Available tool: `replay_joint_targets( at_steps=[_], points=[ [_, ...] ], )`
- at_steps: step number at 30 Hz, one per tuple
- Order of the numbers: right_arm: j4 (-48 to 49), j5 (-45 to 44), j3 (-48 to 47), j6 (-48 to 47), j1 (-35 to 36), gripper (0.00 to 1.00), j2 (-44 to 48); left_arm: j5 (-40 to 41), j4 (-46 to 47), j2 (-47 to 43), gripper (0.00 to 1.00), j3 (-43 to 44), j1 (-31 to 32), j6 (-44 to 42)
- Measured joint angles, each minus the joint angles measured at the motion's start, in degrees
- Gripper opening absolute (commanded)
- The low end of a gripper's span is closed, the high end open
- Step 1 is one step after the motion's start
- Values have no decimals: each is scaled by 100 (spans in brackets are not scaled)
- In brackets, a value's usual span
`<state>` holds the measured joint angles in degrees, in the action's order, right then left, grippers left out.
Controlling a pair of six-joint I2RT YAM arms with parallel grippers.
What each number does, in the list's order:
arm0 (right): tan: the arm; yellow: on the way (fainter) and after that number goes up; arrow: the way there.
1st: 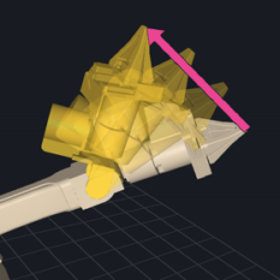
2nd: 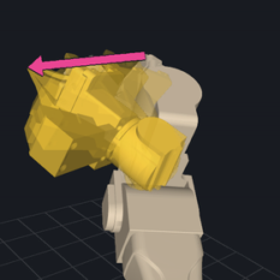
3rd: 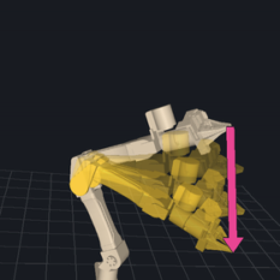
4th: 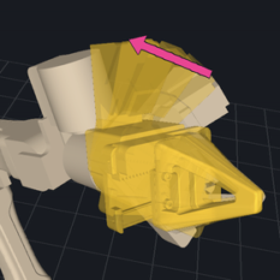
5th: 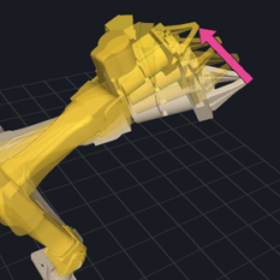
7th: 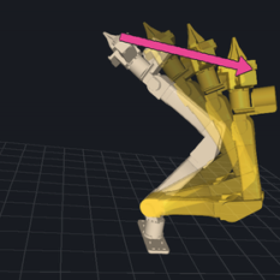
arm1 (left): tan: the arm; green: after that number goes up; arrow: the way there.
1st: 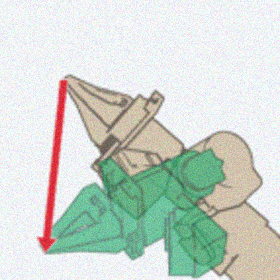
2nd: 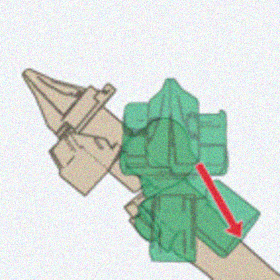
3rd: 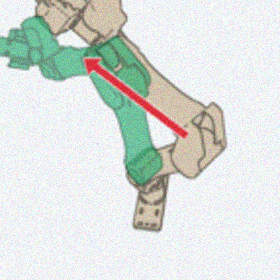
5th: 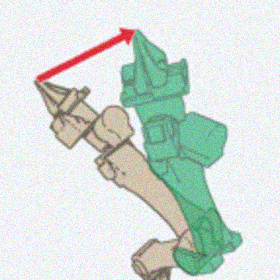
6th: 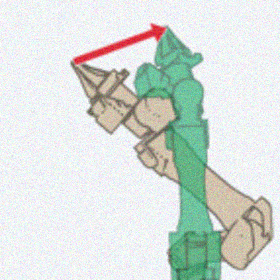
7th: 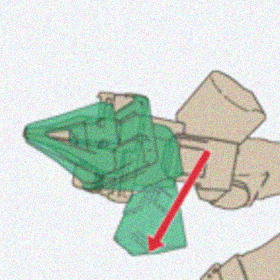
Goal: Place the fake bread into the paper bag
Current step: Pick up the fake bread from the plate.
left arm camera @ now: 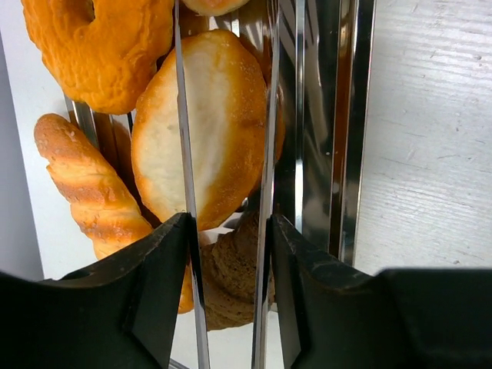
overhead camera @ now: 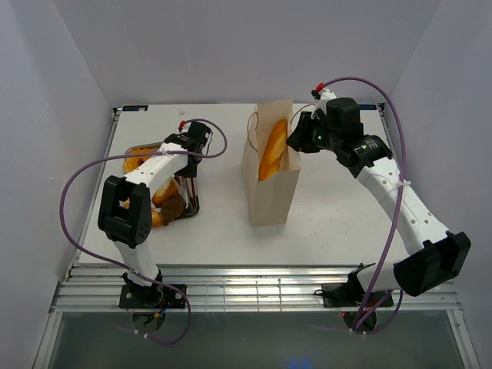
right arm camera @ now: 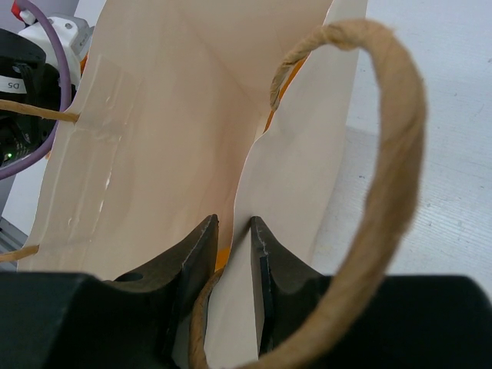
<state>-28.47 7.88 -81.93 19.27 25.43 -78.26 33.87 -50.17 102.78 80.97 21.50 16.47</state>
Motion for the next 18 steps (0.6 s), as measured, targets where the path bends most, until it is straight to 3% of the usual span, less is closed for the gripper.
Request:
replay_joint_targets(
  at_steps=[6, 18],
  points=[
    [0, 0, 0, 0, 0, 30, 0, 81, 153, 55, 26, 0, -2, -74],
    [-2, 0, 0, 0, 0, 30, 0, 68, 221, -146, 3, 0, -4, -90]
  ],
)
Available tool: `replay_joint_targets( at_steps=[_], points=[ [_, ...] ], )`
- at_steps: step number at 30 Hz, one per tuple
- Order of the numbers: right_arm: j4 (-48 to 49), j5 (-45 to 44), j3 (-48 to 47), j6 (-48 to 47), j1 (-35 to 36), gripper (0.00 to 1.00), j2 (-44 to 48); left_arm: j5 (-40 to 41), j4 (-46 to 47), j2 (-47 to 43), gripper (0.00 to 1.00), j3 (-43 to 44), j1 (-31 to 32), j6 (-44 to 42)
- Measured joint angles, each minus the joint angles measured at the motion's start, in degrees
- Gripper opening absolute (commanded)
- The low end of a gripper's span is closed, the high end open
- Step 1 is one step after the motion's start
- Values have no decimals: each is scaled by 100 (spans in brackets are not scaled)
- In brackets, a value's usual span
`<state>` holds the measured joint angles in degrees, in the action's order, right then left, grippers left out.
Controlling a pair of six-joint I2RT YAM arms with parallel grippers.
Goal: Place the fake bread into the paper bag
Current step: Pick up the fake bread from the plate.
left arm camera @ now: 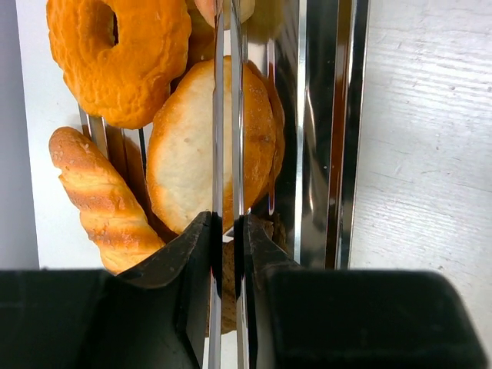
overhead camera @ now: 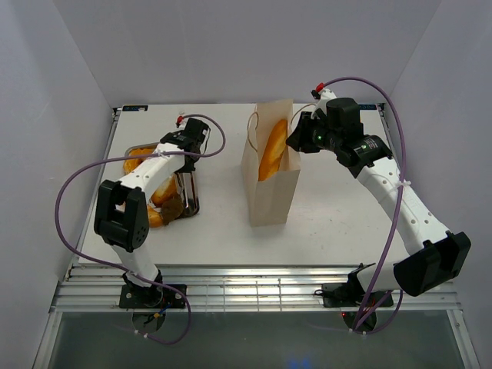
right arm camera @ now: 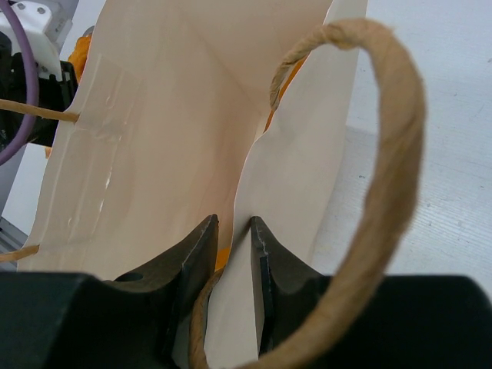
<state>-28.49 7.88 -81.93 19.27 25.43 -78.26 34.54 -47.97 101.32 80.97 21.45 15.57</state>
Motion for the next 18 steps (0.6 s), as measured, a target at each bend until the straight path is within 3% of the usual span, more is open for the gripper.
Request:
replay_joint_targets(
  at_steps=[11, 18],
  points=[
    [-2, 0, 0, 0, 0, 30, 0, -197, -227, -863, 0, 63, 4, 55],
    [-11, -24, -4, -9, 0, 30, 0, -1080, -645, -1585, 0, 643, 4, 310]
  ],
)
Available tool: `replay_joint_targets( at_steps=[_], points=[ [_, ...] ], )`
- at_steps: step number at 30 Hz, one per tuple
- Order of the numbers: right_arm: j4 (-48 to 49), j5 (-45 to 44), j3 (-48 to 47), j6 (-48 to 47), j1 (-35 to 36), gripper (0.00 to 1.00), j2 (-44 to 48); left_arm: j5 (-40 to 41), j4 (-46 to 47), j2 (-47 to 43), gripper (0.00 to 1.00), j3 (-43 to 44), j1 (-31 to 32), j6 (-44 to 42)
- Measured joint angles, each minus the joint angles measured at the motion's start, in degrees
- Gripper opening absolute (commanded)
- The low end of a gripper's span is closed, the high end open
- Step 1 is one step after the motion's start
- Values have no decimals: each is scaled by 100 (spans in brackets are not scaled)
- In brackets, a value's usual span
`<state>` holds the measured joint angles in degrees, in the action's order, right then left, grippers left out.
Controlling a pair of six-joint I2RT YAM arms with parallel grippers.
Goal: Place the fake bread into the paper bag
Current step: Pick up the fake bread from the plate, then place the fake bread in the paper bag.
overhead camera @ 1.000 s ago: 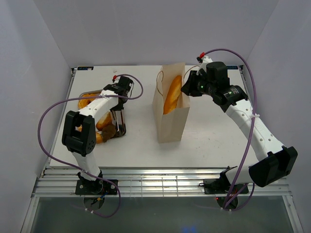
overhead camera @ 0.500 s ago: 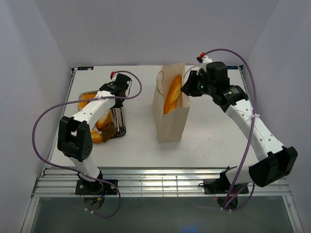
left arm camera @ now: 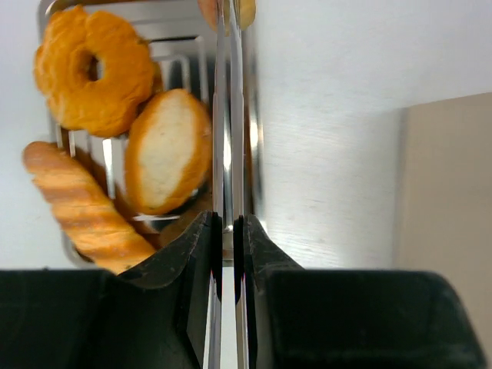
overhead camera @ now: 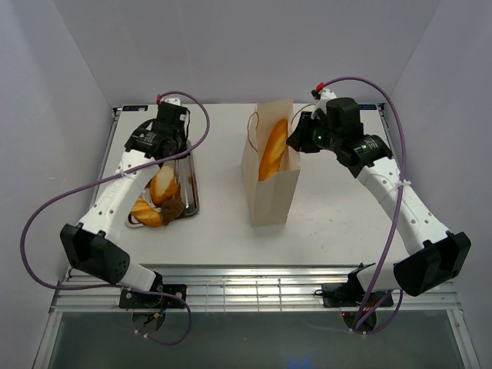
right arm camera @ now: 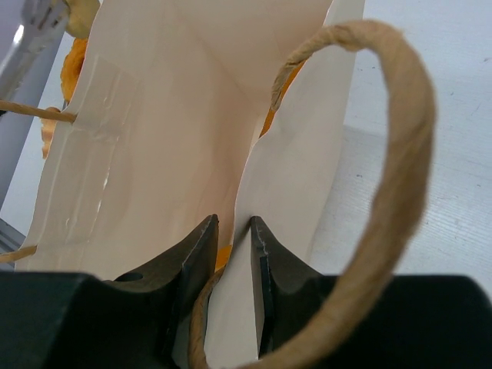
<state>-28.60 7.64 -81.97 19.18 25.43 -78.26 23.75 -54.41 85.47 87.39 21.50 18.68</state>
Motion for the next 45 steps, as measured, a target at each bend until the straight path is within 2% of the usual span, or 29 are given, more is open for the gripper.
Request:
replay_joint_targets(
  at_steps=[6, 13, 23, 28, 34, 39, 41, 45],
  points=[
    [-151, -85, -164, -24, 0, 30, -2, -1440, 131, -1060, 0, 640, 0, 505],
    [-175, -111, -227, -26, 0, 30, -2, -3294, 859, -2188, 1, 713, 0, 1263],
    [-190, -155, -238, -26, 0, 30, -2, -5663, 2997, -2922, 3, -654, 0, 2653],
    [-205, -170, -267, -26, 0, 30, -2, -6089, 3390, -3045, 5, -1185, 0, 3014],
    [-205, -170, -267, -24, 0, 30, -2, -6325, 3526, -3276, 13, -1685, 0, 3187],
    [-205, -170, -267, -24, 0, 30, -2, -6387, 3567, -3320, 25, -1919, 0, 3235],
    [-205, -170, -267, -24, 0, 30, -2, -6384, 3567, -3320, 34, -1996, 0, 3237],
    [-208, -170, -267, -24, 0, 30, -2, -6360, 3582, -3320, 45, -2153, 0, 3226]
  ],
)
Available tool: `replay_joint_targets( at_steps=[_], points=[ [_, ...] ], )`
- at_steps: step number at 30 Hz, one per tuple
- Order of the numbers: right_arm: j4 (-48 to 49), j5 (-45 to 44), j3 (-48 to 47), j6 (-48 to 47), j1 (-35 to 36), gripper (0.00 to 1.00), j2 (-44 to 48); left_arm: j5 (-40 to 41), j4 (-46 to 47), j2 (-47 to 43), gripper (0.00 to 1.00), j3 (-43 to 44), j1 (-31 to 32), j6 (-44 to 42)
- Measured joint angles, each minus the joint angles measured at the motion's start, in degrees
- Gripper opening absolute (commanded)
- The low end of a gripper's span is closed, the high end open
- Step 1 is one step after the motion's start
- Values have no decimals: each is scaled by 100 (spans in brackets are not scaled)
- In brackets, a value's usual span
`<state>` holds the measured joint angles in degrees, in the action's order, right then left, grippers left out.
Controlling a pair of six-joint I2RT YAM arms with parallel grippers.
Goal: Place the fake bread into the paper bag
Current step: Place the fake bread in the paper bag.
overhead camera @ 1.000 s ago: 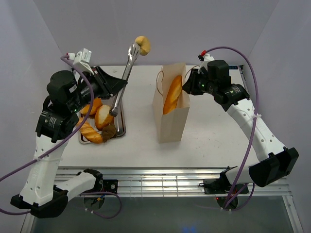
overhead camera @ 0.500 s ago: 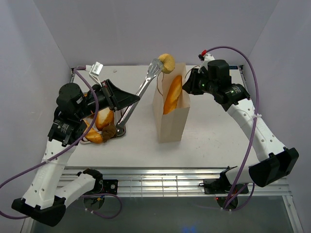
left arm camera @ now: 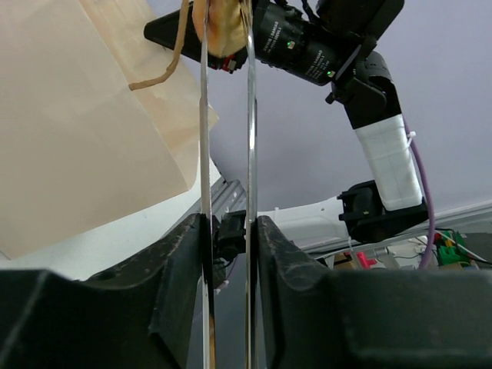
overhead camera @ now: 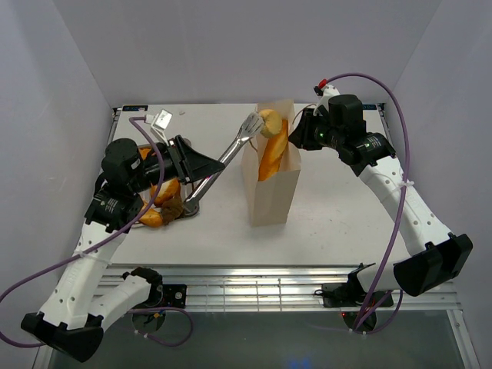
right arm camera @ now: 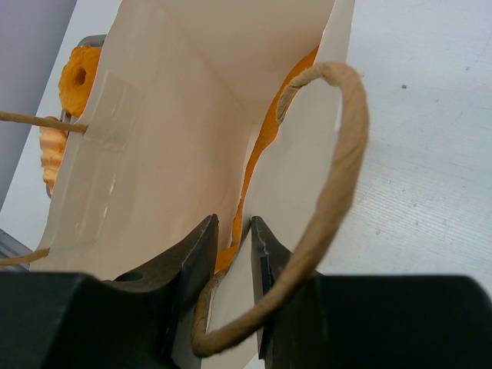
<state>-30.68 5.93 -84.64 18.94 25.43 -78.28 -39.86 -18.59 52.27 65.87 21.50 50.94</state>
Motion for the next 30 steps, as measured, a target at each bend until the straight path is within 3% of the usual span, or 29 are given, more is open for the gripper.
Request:
replay_joint_targets(
  at_steps=[7, 17, 24, 30],
  points=[
    [-11, 0, -2, -2, 0, 30, 0, 48, 57, 0, 50, -262, 2, -11],
    [-61, -4, -2, -2, 0, 30, 0, 190, -20, -20, 44, -190, 11, -127],
    [-74, -20, -2, -7, 0, 30, 0, 584, -640, 20, 45, 1137, 11, -492],
    [-85, -24, -2, -15, 0, 30, 0, 1676, -1644, 79, 46, 2433, 15, -1091]
  ],
)
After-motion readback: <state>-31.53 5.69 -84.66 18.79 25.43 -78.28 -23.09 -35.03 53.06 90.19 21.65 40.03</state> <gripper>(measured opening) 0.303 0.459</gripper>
